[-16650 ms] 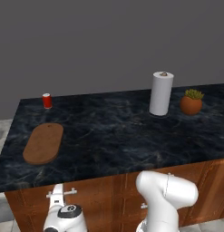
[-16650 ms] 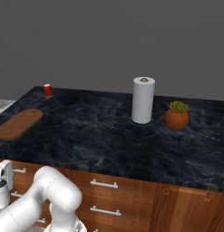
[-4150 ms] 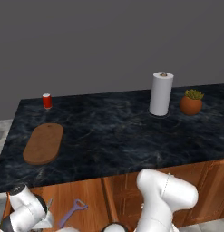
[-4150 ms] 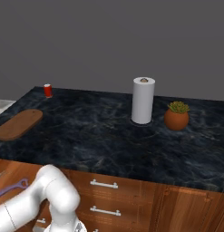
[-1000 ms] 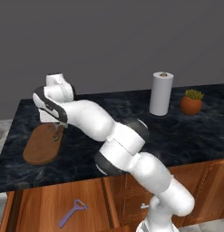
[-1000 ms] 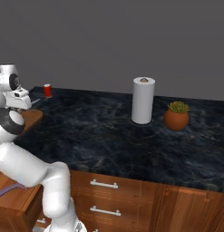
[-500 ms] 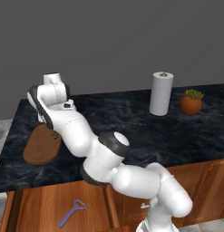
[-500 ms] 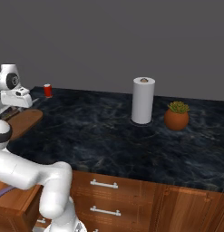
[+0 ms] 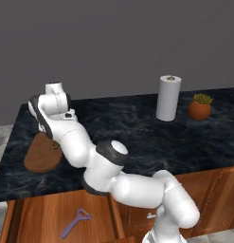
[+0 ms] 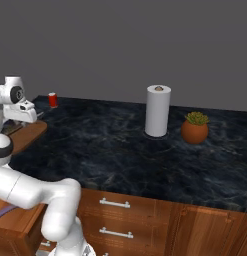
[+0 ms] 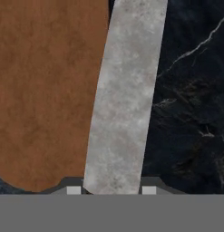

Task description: Open the drawer on the left and place the cutting tools on the cutting board.

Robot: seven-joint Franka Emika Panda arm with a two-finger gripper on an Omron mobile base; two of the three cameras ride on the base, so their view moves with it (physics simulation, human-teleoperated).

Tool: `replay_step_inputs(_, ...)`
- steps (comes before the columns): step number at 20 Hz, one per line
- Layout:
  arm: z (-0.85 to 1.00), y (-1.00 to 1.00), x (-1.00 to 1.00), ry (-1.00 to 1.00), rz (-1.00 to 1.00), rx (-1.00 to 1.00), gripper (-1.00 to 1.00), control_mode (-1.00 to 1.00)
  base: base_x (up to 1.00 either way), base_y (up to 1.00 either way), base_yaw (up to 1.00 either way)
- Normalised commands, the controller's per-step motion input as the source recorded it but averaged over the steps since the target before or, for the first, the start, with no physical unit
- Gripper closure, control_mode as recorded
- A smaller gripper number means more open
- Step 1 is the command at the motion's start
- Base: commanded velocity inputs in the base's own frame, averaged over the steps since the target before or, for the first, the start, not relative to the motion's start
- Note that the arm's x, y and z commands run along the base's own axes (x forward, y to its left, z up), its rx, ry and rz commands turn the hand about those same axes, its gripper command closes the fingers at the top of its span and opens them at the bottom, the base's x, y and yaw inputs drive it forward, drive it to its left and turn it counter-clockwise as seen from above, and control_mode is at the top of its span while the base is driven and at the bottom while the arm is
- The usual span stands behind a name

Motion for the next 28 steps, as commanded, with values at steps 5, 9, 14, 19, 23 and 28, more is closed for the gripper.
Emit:
replay_step_inputs(5,-0.3,0.31,0.41,0.0,0.0,0.0,1.0,-1.0,0.0,0.0,0.0)
replay_step_inputs(9,-0.32,0.29,0.42,-0.01,0.0,0.0,1.0,-1.0,0.0,0.0,0.0)
replay_step_inputs(14,-0.33,0.28,0.32,-0.02,0.0,0.0,1.0,-1.0,0.0,0.0,0.0)
replay_step_inputs(19,-0.19,0.45,0.27,-0.04,-0.01,0.0,1.0,-1.0,0.0,0.0,0.0)
replay_step_inputs(23,-0.07,0.54,0.27,-0.02,-0.04,0.0,-1.0,-1.0,0.0,0.0,0.0)
replay_step_inputs(28,0.0,0.02,0.02,0.0,0.0,0.0,-1.0,-1.0,0.0,0.0,0.0)
